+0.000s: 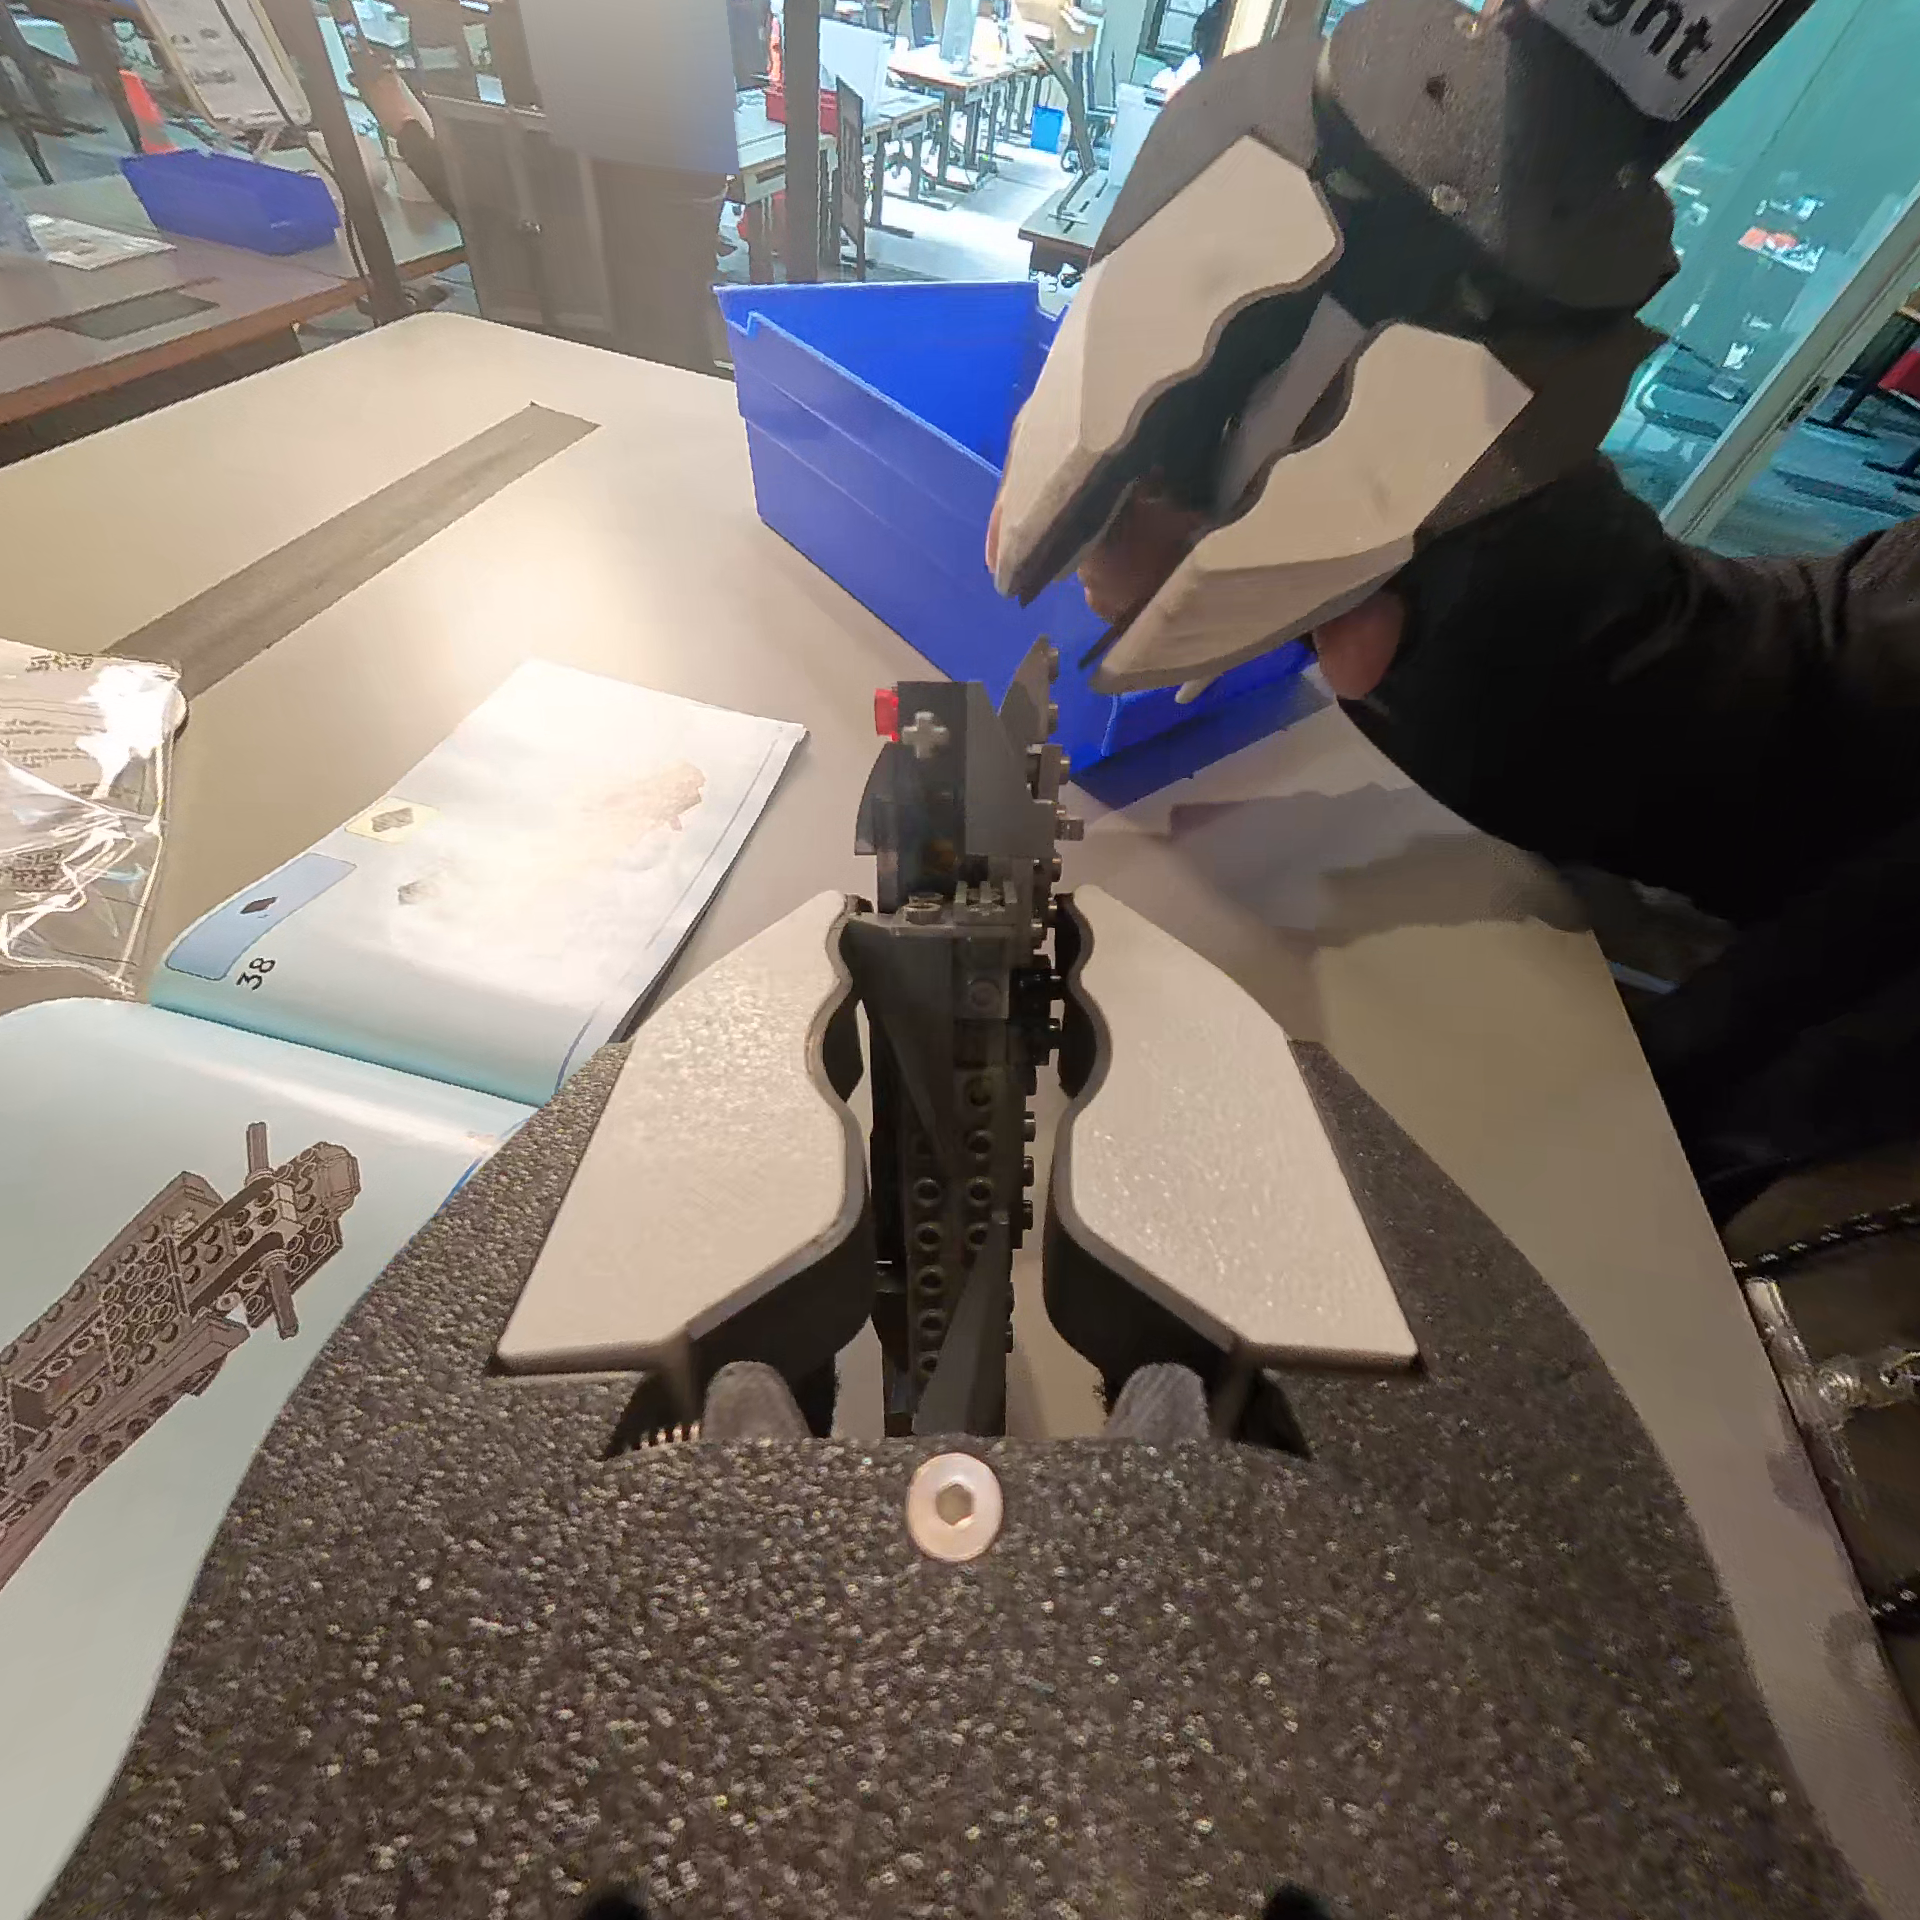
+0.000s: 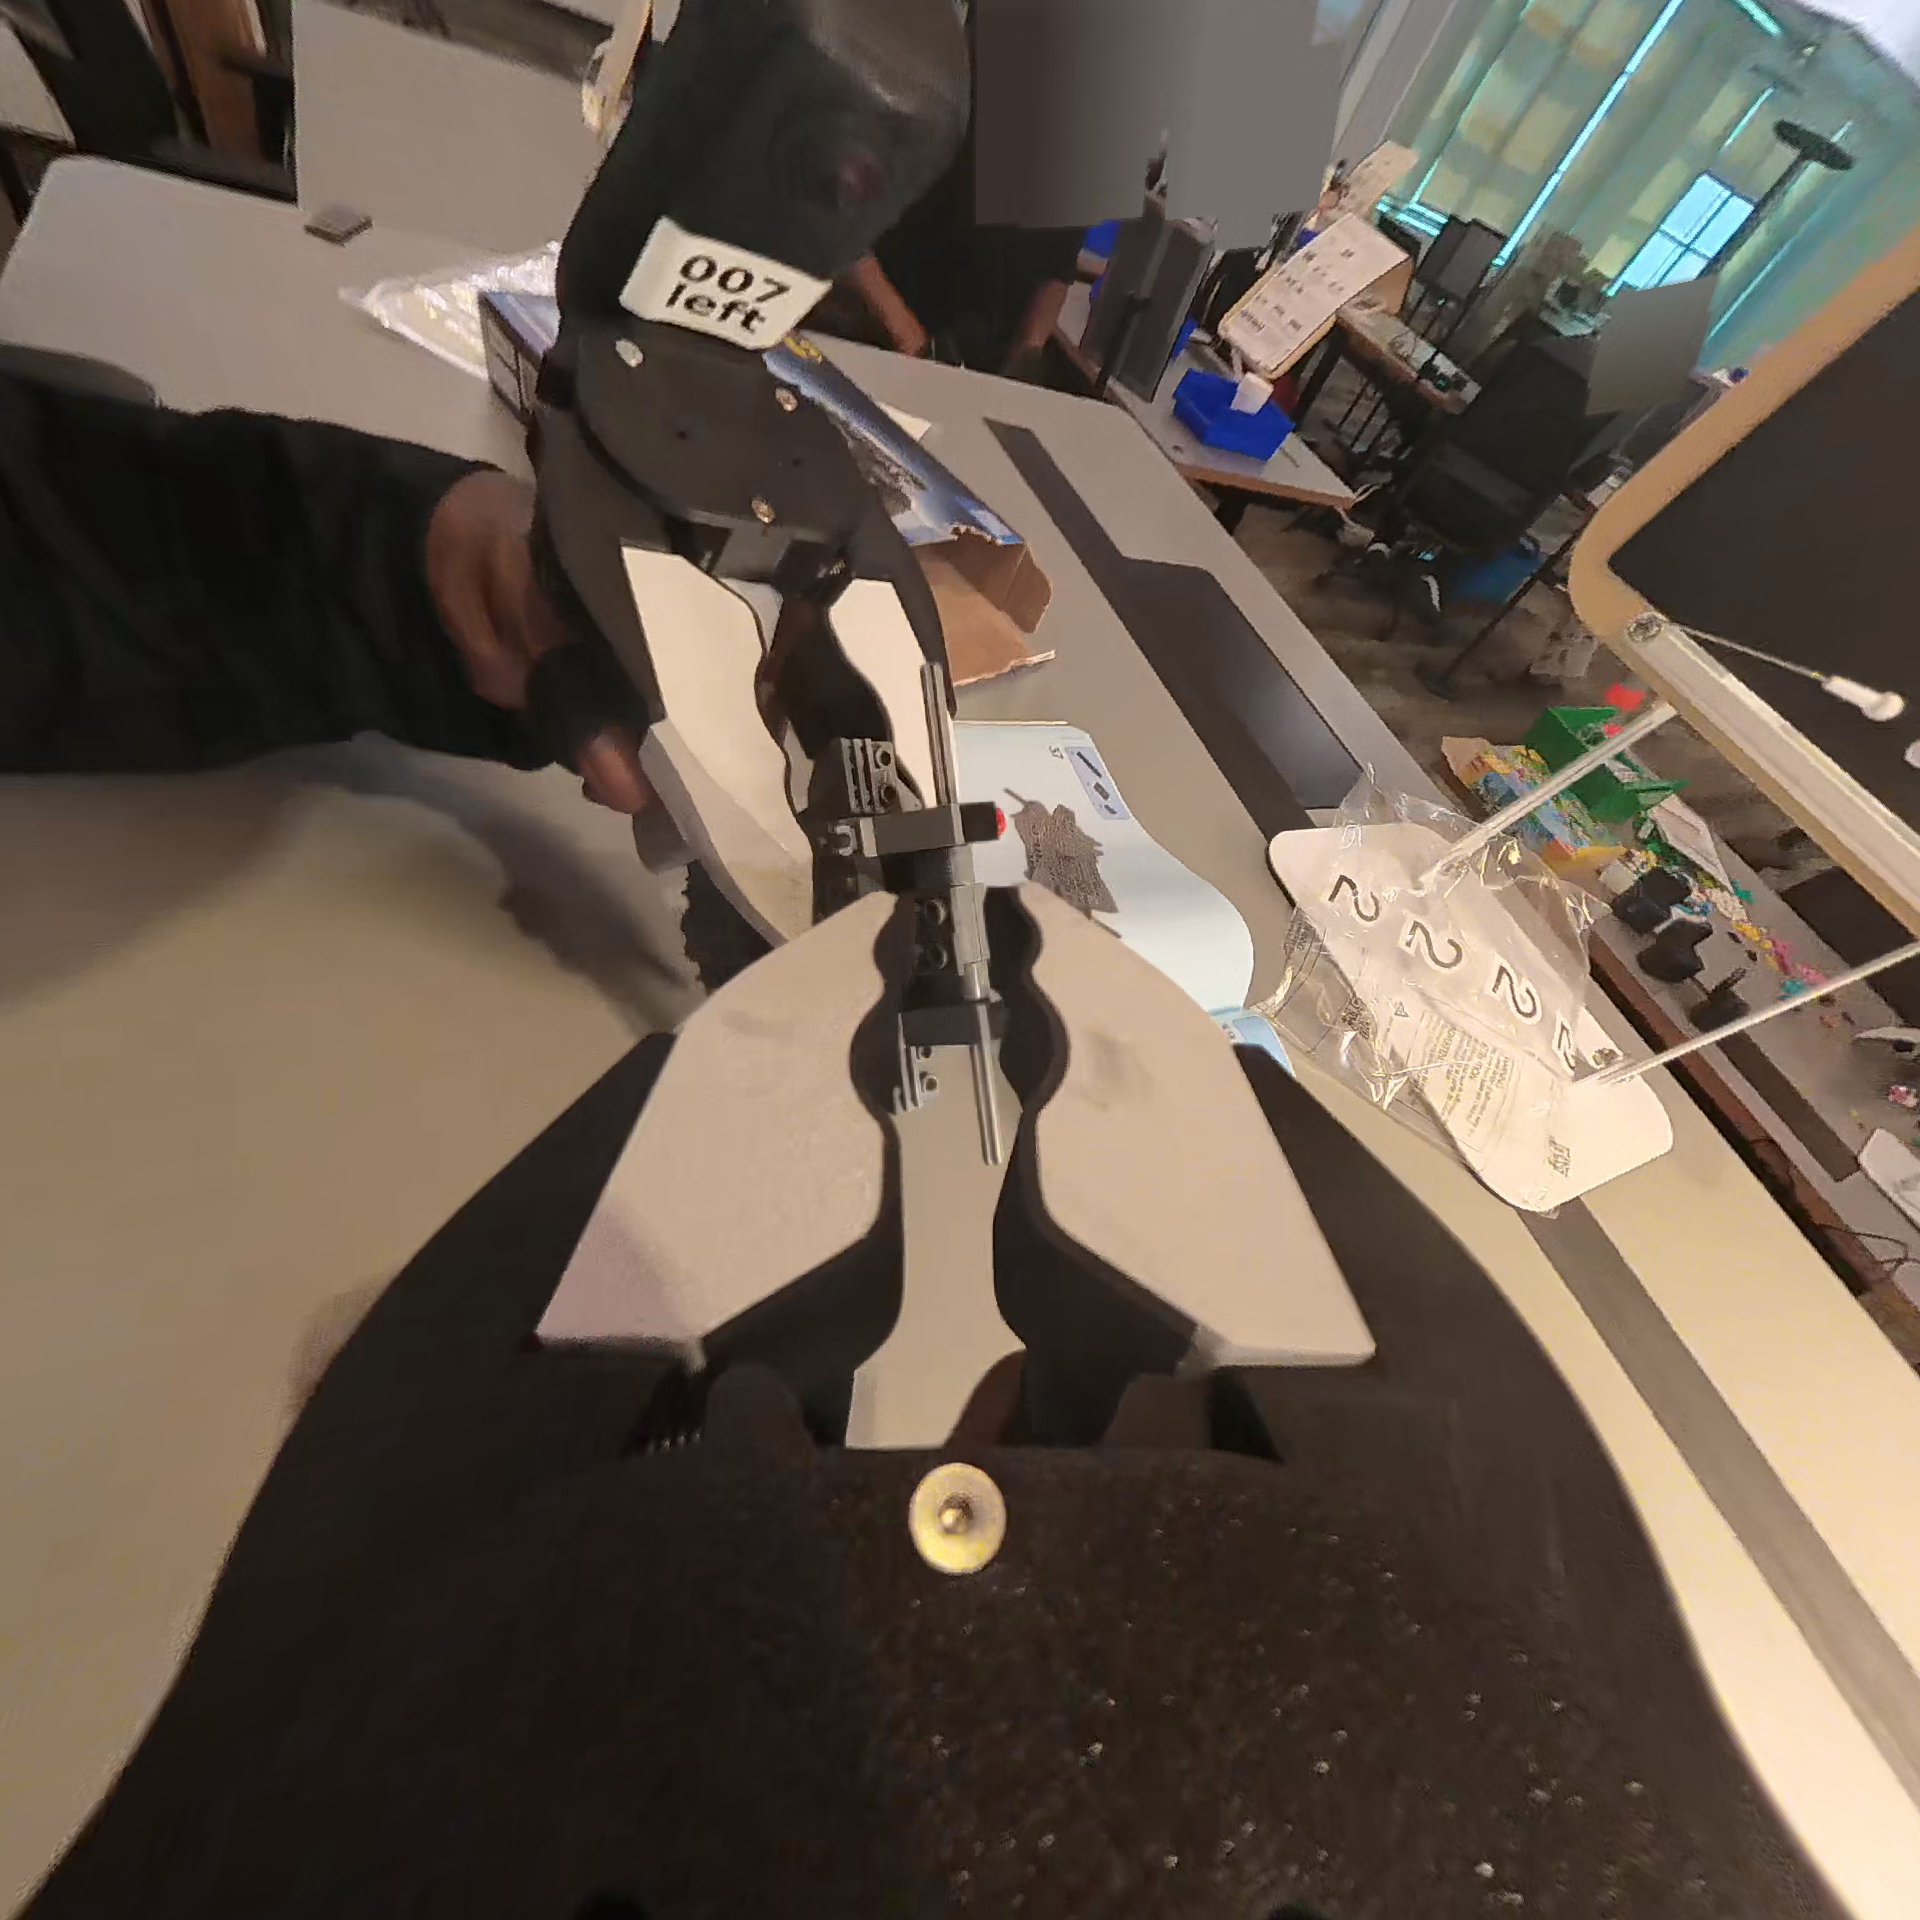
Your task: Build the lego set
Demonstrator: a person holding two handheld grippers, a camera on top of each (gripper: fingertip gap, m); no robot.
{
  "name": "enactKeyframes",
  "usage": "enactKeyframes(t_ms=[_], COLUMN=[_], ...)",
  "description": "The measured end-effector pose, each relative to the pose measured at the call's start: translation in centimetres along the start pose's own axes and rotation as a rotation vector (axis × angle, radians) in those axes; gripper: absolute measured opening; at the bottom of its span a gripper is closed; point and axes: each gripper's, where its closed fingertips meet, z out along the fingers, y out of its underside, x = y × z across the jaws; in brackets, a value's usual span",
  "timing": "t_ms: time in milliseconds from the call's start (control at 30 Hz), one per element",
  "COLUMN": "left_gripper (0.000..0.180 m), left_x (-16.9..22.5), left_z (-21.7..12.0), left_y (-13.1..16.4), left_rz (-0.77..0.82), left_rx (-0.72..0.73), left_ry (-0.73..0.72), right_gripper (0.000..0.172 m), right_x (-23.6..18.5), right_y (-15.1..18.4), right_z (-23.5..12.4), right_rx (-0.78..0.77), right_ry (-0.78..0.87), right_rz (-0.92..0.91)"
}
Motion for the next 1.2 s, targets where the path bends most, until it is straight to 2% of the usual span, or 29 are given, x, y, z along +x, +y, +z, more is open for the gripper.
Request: enactKeyframes(t_ms=[133, 400, 767, 1200], left_gripper=[0.035, 0.035, 0.035, 0.035], left_x=[-0.1, -0.2, -0.2, -0.5], left_z=[-0.1, -0.1, 0.2, 0.2], left_y=[0.0, 0.4, 0.6, 1.2], left_rz=[0.011, 0.036, 0.076, 0.126], left_rx=[-0.004, -0.032, -0.061, -0.106], left_ry=[-0.009, -0.026, -0.057, -0.1], right_gripper=[0.008, 0.017, 0.019, 0.016], right_x=[-0.3, -0.4, -0.8, -1.1], right_y=[-0.1, 0.3, 1.3, 2.1], right_z=[0.2, 0.6, 0.8, 1.4], right_rx=[-0.034, -0.067, -0.095, -0.115], right_ry=[-0.049, -0.05, -0.065, -0.081], right_rz=[-0.046, -0.112, -0.162, -0.14])
